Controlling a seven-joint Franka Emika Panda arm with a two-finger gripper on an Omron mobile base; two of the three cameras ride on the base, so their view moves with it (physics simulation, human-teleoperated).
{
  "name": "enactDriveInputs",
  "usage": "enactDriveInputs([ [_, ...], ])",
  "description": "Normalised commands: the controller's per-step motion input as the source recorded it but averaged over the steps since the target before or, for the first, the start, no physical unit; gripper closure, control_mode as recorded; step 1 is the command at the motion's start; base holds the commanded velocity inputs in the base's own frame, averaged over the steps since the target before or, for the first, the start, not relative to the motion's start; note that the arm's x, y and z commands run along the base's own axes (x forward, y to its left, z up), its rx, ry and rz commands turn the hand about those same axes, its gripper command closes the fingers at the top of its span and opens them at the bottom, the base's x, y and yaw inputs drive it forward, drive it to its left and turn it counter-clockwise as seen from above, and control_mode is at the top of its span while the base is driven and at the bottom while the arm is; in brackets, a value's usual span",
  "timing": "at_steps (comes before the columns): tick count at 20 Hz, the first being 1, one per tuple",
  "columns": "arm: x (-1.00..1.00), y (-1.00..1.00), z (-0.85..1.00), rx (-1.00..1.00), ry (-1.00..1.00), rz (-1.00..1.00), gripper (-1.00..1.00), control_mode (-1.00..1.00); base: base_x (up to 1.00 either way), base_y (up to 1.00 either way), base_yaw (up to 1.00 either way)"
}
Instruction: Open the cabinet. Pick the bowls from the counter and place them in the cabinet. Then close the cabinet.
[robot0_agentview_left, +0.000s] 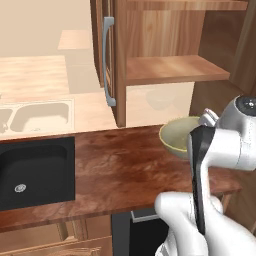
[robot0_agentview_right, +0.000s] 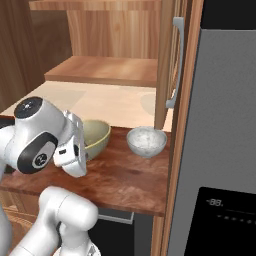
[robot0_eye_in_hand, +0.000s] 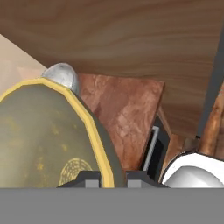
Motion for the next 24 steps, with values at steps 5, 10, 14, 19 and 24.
enactDriveInputs([
  [5,-0.98,0.02,0.96,0.0,-0.01,-0.01,1.0,-1.0,0.0,0.0,0.0],
  [10,-0.41,0.09,0.7,0.0,-0.16,0.0,1.0,-1.0,0.0,0.0,0.0],
  [14,-0.13,0.06,0.46,0.0,-0.24,0.0,1.0,-1.0,0.0,0.0,0.0],
  [19,0.02,0.1,0.18,0.0,-0.19,-0.01,1.0,-1.0,0.0,0.0,0.0],
  [24,0.07,0.01,0.0,0.0,-0.27,-0.01,1.0,-1.0,0.0,0.0,0.0],
])
